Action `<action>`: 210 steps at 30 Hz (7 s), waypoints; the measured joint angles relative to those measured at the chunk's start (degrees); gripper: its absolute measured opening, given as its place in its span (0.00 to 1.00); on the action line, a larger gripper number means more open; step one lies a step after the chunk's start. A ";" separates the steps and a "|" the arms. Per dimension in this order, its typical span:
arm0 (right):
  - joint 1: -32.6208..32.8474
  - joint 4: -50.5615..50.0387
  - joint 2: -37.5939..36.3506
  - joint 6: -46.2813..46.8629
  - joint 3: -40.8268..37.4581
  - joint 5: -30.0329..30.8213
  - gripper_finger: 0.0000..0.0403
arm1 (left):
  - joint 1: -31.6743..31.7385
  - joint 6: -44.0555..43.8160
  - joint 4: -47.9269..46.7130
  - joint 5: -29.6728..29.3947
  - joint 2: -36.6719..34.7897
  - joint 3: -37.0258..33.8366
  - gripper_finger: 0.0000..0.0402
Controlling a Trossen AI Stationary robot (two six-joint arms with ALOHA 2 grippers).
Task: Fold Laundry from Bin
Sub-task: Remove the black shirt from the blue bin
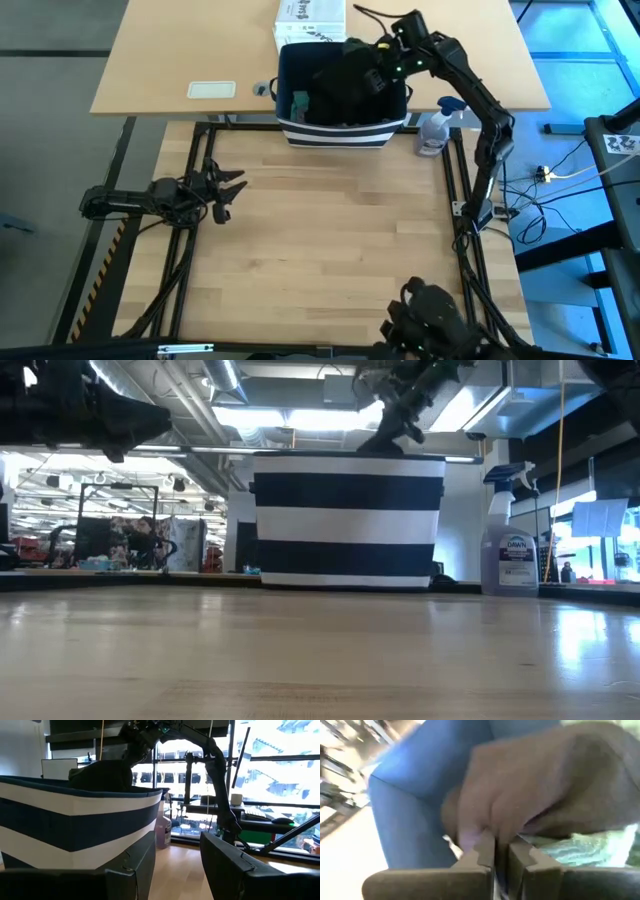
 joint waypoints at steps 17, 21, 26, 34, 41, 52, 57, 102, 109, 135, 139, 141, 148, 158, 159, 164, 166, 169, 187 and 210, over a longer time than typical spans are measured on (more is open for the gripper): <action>2.05 13.76 -9.16 0.93 0.06 -9.13 0.01 | 0.04 10.11 -1.14 -4.97 12.17 16.38 0.37; 5.17 13.93 -8.98 -3.68 0.04 -8.88 0.03 | 1.45 14.80 -1.10 -7.52 22.68 23.80 0.37; 8.58 14.79 -8.87 -8.60 0.04 -5.00 0.02 | 5.55 18.73 -0.88 -6.38 35.57 34.32 0.37; 11.48 14.55 -8.87 -12.85 0.04 -4.91 0.03 | 16.25 19.48 -8.23 4.41 55.07 51.80 0.39; 11.69 13.34 -8.85 -13.90 0.04 -5.04 0.02 | 25.88 20.36 -13.14 9.93 69.92 65.07 0.55; 11.67 12.02 -8.85 -15.45 0.04 -5.53 0.04 | 32.44 21.39 -12.91 22.23 84.22 81.25 0.69; 11.67 11.49 -8.85 -15.61 0.04 -5.53 0.04 | 32.70 21.59 -14.31 25.07 88.58 83.75 0.67; 10.85 7.72 -11.73 -21.31 0.11 23.79 0.28 | 24.38 38.94 -17.83 7.99 77.19 83.80 0.00; 11.14 7.46 -13.48 -21.54 0.11 27.08 0.66 | 24.24 40.35 -17.67 7.30 76.20 83.80 0.00; 18.91 8.02 -11.55 -22.37 0.07 4.94 0.83 | 23.82 39.20 -19.08 14.61 68.97 100.80 0.00; 23.53 7.86 -8.76 -23.84 0.07 10.60 0.83 | 23.87 39.68 -19.04 12.68 68.96 100.87 0.00; 25.71 6.91 -7.26 -24.49 0.03 13.79 0.83 | 23.89 40.34 -19.04 11.63 68.96 100.87 0.00; 32.18 2.59 -3.15 -24.53 0.02 23.57 0.83 | 23.89 41.03 -19.29 10.52 68.96 100.87 0.00; 30.89 3.16 2.95 -21.18 0.02 38.53 0.77 | 23.89 41.11 -19.52 10.49 68.96 100.87 0.00; 30.17 3.07 3.34 -21.04 0.02 38.49 0.74 | 23.89 41.11 -19.52 10.47 68.96 100.87 0.00; 27.01 3.24 3.94 -20.91 0.00 38.49 0.46 | 23.91 41.23 -19.60 10.34 68.81 100.89 0.00; 25.80 3.64 3.88 -21.14 0.00 38.49 0.31 | 23.89 42.06 -19.61 9.69 68.72 100.89 0.00; 24.12 4.18 3.01 -22.11 0.00 38.48 0.08 | 23.91 43.13 -19.65 7.98 68.63 100.89 0.00; 26.31 33.35 -17.83 -28.87 0.07 43.79 0.01 | 21.76 42.51 -13.24 15.51 66.26 100.95 0.00; 52.19 40.64 -25.19 -30.54 3.22 35.48 0.00 | -1.42 38.83 -9.04 28.66 63.71 104.36 0.00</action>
